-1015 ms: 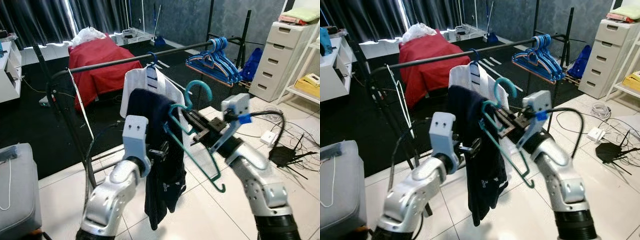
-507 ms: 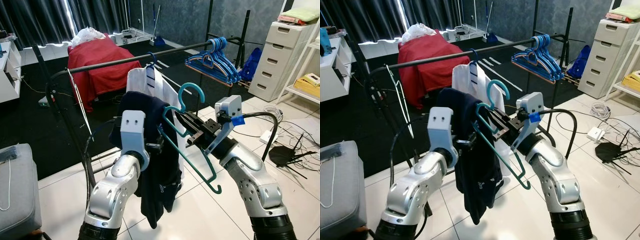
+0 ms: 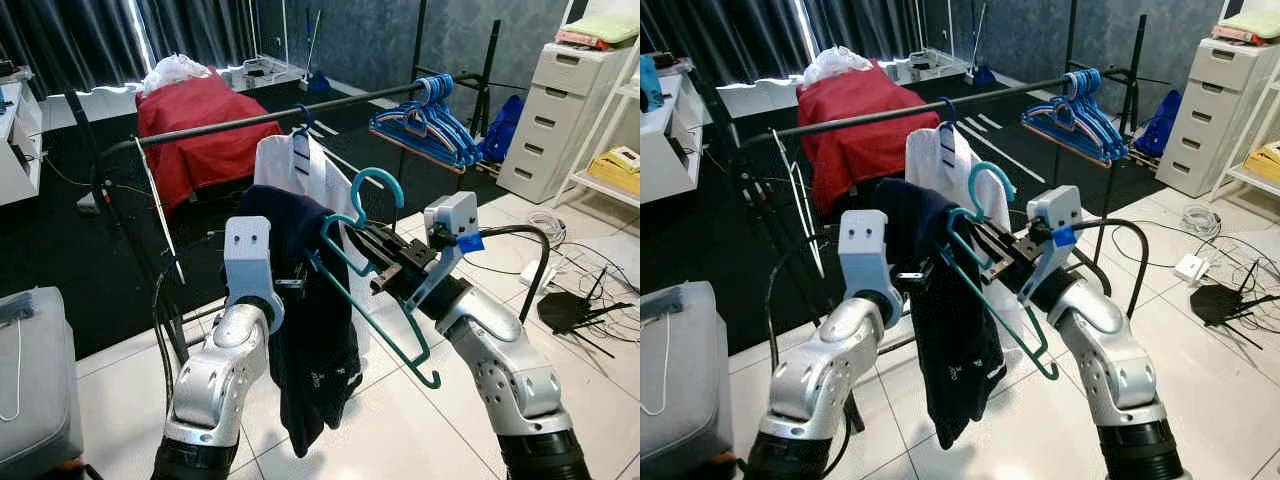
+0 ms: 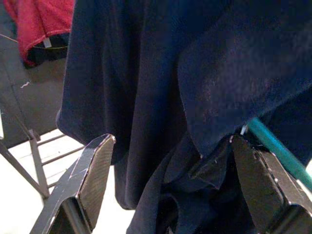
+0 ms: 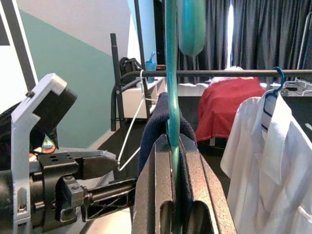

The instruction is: Hang hanger

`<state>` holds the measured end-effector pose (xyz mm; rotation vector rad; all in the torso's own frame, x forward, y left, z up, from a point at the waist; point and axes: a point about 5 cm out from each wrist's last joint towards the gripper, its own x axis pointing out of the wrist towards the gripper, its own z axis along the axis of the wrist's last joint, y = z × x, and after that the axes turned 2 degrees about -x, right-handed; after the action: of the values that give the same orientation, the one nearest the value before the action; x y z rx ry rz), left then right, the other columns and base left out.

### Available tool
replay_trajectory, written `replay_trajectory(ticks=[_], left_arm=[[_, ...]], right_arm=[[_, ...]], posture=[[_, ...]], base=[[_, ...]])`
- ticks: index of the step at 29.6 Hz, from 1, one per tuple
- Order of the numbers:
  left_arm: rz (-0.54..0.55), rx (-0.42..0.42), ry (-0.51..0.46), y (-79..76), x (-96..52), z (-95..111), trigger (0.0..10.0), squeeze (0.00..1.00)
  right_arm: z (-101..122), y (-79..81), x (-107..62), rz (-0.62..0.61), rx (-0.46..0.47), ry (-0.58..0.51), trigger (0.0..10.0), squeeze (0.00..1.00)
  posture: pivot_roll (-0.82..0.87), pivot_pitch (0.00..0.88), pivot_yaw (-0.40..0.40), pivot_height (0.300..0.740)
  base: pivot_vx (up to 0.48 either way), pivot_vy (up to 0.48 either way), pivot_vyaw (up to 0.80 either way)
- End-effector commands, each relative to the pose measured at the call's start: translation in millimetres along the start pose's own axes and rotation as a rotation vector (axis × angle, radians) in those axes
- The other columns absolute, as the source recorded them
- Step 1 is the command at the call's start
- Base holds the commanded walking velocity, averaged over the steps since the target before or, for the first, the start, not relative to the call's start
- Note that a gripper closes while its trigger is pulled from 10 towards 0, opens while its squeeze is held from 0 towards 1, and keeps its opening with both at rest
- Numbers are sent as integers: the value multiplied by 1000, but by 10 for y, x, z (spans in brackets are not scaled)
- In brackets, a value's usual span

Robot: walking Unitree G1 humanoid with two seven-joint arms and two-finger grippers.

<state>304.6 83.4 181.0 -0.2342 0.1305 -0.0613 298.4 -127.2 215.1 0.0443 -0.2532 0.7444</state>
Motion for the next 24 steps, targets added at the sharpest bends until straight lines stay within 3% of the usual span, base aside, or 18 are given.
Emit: replay_trajectory(ticks=[1, 9, 24], left_arm=[[-3, -20, 5, -6, 8, -7, 10000, 0], [-121, -130, 29, -191, -42, 11, 10000, 0], [-42, -73, 39, -132, 11, -25, 10000, 0]], right_arm=[[106, 42, 13, 21, -18, -54, 0, 0], [92, 55, 22, 23, -14, -50, 0, 0], [99, 71, 25, 31, -10, -51, 0, 0]], posture=[[-50, 0, 53, 740], [-46, 0, 47, 740], [-49, 0, 45, 740]], base=[[0, 0, 0], [0, 0, 0], [0, 0, 0]])
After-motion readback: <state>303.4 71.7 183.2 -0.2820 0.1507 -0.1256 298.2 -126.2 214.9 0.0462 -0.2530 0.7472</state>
